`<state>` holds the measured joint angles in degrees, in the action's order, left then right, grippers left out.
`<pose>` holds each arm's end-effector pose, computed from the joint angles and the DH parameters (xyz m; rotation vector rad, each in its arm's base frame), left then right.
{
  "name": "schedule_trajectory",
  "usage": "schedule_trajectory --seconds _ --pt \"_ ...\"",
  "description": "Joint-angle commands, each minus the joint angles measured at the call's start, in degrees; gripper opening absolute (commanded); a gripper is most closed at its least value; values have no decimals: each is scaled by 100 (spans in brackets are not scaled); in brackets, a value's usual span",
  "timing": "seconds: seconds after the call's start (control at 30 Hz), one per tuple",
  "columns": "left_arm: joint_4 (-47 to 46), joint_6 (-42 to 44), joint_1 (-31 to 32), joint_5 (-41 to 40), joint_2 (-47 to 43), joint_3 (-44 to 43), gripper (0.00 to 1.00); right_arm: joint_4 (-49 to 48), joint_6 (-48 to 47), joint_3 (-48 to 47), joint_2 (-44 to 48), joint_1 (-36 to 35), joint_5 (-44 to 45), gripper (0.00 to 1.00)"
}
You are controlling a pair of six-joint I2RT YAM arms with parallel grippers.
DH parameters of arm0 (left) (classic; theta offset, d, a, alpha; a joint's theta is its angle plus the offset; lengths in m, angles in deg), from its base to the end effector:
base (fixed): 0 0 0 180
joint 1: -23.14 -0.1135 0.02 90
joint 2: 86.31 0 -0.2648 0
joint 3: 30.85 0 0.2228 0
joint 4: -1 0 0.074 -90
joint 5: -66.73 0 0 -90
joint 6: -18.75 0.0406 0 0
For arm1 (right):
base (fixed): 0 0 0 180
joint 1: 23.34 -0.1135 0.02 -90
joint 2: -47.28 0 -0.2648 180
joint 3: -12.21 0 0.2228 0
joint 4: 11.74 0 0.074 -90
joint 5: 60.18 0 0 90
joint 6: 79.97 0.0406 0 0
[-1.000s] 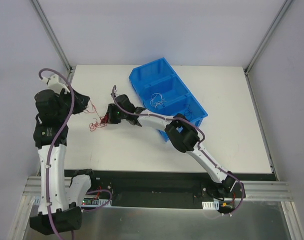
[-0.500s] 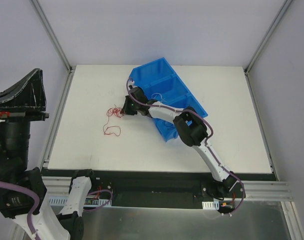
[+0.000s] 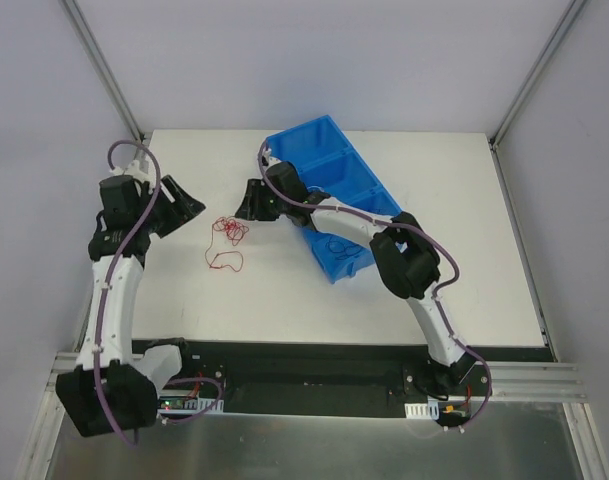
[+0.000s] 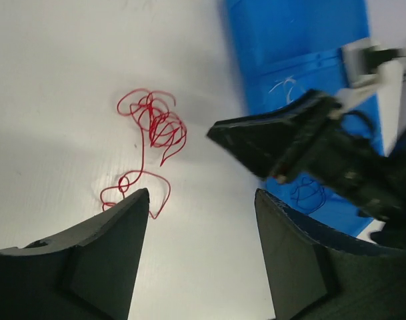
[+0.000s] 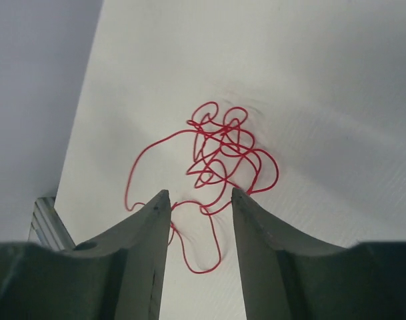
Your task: Untangle the cables
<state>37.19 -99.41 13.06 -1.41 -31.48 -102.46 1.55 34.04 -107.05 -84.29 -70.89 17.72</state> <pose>0.1859 0.0177 0.3572 -0.3786 1.8884 -0.5762 0.3419 0.3864 0.2150 -0.5793 2.0765 0.9769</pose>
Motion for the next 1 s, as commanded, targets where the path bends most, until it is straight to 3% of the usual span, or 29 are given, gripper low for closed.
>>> schedule_trajectory --seconds 0.0,0.2,0.4,0.5,0.7,0.77,0.93,0.97 --pt "-98 451 16 414 947 97 64 -689 -230 273 580 62 -249 47" --pt "-274 610 24 1486 3144 -184 65 -813 147 -148 97 62 -767 51" --pt "-291 716 51 1390 4131 -422 66 -910 683 -359 -343 53 -891 57" --pt "-300 707 51 1417 4255 -413 54 -779 851 -473 -510 35 -830 58" --pt "-265 733 51 1118 3913 -299 10 -365 948 -816 -774 -52 -688 52" --pt "-265 742 51 1083 3729 -211 2 -347 921 -904 -826 -79 -715 44" --pt "-239 637 51 969 2790 35 0 -365 930 -992 -879 -97 -829 1" --pt "-178 602 51 881 2492 35 0 -339 887 -975 -836 -105 -786 1"
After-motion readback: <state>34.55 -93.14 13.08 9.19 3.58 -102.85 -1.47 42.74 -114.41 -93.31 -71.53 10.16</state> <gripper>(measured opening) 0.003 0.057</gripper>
